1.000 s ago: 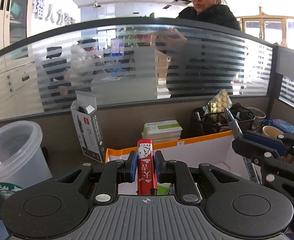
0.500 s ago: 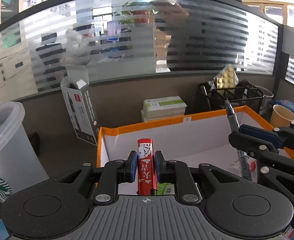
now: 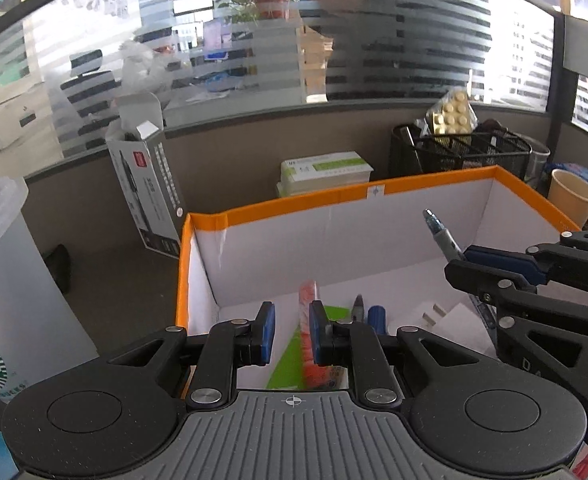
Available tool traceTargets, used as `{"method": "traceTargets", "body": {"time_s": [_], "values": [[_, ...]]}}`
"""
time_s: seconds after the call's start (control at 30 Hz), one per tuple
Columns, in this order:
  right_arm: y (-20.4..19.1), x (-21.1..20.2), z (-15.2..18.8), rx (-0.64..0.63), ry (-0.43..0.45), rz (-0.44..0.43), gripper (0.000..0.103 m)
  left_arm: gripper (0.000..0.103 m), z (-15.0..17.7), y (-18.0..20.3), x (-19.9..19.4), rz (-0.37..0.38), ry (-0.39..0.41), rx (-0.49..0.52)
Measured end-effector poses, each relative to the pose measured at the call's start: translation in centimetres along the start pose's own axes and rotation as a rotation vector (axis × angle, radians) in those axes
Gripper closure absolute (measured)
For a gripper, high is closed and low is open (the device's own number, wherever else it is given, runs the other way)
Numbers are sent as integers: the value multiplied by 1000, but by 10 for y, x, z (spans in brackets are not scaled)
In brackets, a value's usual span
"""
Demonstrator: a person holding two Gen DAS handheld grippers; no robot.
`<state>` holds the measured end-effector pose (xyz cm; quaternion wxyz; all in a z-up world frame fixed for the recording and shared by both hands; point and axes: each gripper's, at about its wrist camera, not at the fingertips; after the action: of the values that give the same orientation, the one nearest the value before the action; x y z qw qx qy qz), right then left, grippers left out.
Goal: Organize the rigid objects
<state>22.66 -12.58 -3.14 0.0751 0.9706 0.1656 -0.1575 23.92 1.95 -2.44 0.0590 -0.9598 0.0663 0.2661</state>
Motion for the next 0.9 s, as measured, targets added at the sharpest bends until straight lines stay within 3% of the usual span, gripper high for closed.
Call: {"method": "traceTargets", "body": {"time_s": [0.33, 0.47, 0.57, 0.63, 0.7, 0.77, 0.8, 0.9], "values": [[0, 11, 9, 13, -71, -21, 92, 87, 4, 3, 5, 9, -13, 2], [0, 2, 7, 17, -32, -4, 52, 83, 4, 4, -1, -6, -5, 3], [0, -6, 2, -14, -1, 34, 48, 82, 3, 1, -13, -15, 10, -6], [1, -14, -1, -10, 24, 47, 42, 77, 1, -3, -23, -31, 27, -10], [1, -22, -4, 2, 45, 51, 32, 58, 0, -7, -34, -47, 47, -17], [-1, -31, -6, 8, 68, 59, 27, 48, 1, -12, -48, -50, 78, -26], [-3, -37, -7, 12, 80, 62, 19, 39, 1, -14, -55, -51, 86, -33], [-11, -54, -7, 9, 112, 72, 6, 27, 5, -17, -78, -94, 130, -26]]}}
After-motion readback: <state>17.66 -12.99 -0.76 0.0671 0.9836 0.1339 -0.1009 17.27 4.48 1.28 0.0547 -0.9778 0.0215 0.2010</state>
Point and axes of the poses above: each gripper's, at about its wrist camera, not at the fingertips, and x roughly the way its jaws point, y to its right, z to its underside, and after that the axes turned 8 degrees about y, right-handed
